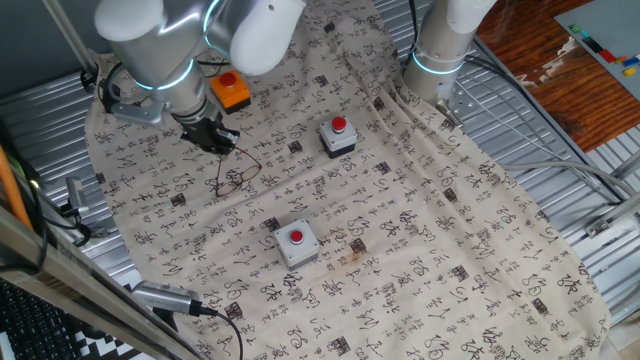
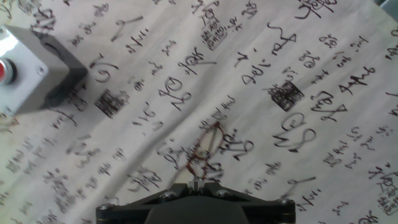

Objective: Unfold the leg of the glasses (with one hand)

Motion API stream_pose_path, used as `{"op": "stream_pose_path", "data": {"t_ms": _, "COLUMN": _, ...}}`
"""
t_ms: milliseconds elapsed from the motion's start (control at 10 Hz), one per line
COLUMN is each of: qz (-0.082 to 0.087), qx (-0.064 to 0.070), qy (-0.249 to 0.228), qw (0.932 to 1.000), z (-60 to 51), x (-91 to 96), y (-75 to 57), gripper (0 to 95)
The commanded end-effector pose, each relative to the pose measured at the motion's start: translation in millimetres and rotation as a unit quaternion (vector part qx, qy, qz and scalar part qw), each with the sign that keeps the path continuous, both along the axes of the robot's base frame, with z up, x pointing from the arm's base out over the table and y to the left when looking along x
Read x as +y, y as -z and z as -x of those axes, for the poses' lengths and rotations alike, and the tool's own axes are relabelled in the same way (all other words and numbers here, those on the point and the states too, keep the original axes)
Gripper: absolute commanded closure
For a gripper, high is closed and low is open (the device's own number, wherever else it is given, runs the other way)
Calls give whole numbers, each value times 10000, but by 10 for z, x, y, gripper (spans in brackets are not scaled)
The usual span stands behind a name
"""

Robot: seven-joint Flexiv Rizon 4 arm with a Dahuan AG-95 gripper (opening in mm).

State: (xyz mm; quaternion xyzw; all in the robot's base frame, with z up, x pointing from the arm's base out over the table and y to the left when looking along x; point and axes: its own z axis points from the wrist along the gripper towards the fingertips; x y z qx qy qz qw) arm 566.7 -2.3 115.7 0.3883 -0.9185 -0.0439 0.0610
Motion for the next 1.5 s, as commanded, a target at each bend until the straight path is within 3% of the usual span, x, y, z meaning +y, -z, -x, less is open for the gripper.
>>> {"op": "stream_pose_path", "data": {"t_ms": 100, "qz": 31, "qx": -55, "qy": 9, "qw": 10000, "z": -1, "x": 6, "y": 1, "gripper": 950}}
{"op": "stream_pose_path", "data": {"t_ms": 500, "qz": 67, "qx": -144, "qy": 90, "qw": 9998, "z": -1, "x": 6, "y": 1, "gripper": 950}}
{"op": "stream_pose_path", "data": {"t_ms": 600, "qz": 128, "qx": -282, "qy": 113, "qw": 9995, "z": -1, "x": 6, "y": 1, "gripper": 950}}
{"op": "stream_pose_path", "data": {"t_ms": 900, "qz": 129, "qx": -383, "qy": -12, "qw": 9992, "z": -1, "x": 6, "y": 1, "gripper": 950}}
{"op": "stream_pose_path", "data": {"t_ms": 1500, "qz": 111, "qx": -357, "qy": -91, "qw": 9993, "z": 27, "x": 84, "y": -206, "gripper": 950}}
